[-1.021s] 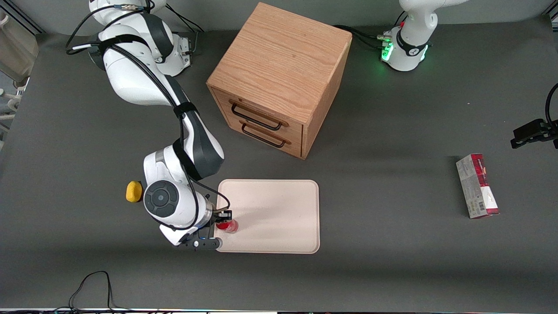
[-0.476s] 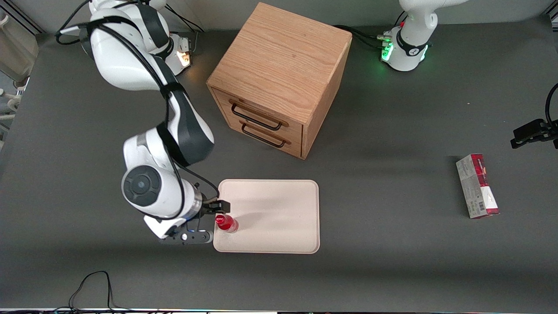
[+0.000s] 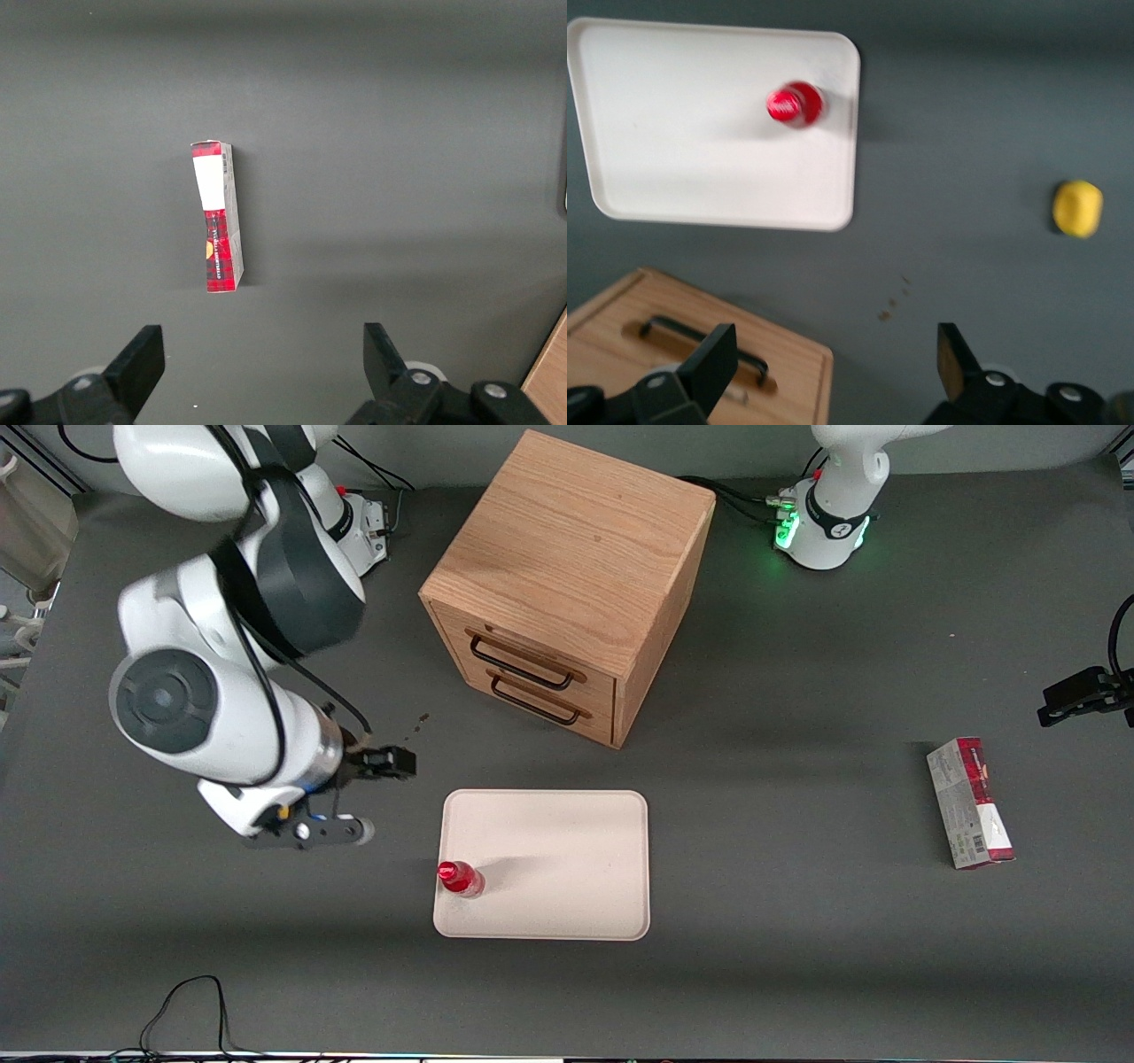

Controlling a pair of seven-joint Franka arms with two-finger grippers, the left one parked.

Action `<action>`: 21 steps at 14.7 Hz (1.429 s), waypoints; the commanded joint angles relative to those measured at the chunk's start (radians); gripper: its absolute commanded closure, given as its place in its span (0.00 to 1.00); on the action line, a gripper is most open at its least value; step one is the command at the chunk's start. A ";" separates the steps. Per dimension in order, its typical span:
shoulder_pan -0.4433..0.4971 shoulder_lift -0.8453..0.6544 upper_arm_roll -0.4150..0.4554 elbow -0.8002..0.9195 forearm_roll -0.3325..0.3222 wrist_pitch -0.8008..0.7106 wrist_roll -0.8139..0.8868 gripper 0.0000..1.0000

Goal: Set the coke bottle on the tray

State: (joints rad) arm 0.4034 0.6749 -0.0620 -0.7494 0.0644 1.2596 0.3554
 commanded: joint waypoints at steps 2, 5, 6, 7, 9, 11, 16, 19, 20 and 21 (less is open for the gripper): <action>-0.018 -0.163 -0.022 -0.158 -0.031 -0.063 -0.004 0.00; -0.075 -0.386 -0.042 -0.492 -0.021 0.093 -0.022 0.00; -0.095 -0.440 -0.042 -0.578 -0.021 0.151 -0.038 0.00; -0.115 -0.477 -0.042 -0.641 -0.021 0.188 -0.074 0.00; -0.149 -0.541 -0.042 -0.729 -0.023 0.249 -0.122 0.00; -0.198 -0.606 -0.041 -0.815 -0.021 0.303 -0.183 0.00; -0.278 -0.637 -0.039 -0.828 -0.032 0.293 -0.237 0.00; -0.281 -0.643 -0.050 -0.826 -0.034 0.282 -0.246 0.00; -0.279 -0.644 -0.067 -0.826 -0.034 0.277 -0.262 0.00; -0.278 -0.646 -0.074 -0.826 -0.037 0.277 -0.286 0.00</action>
State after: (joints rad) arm 0.1241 0.0585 -0.1169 -1.5470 0.0419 1.5310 0.1239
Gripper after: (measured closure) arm 0.000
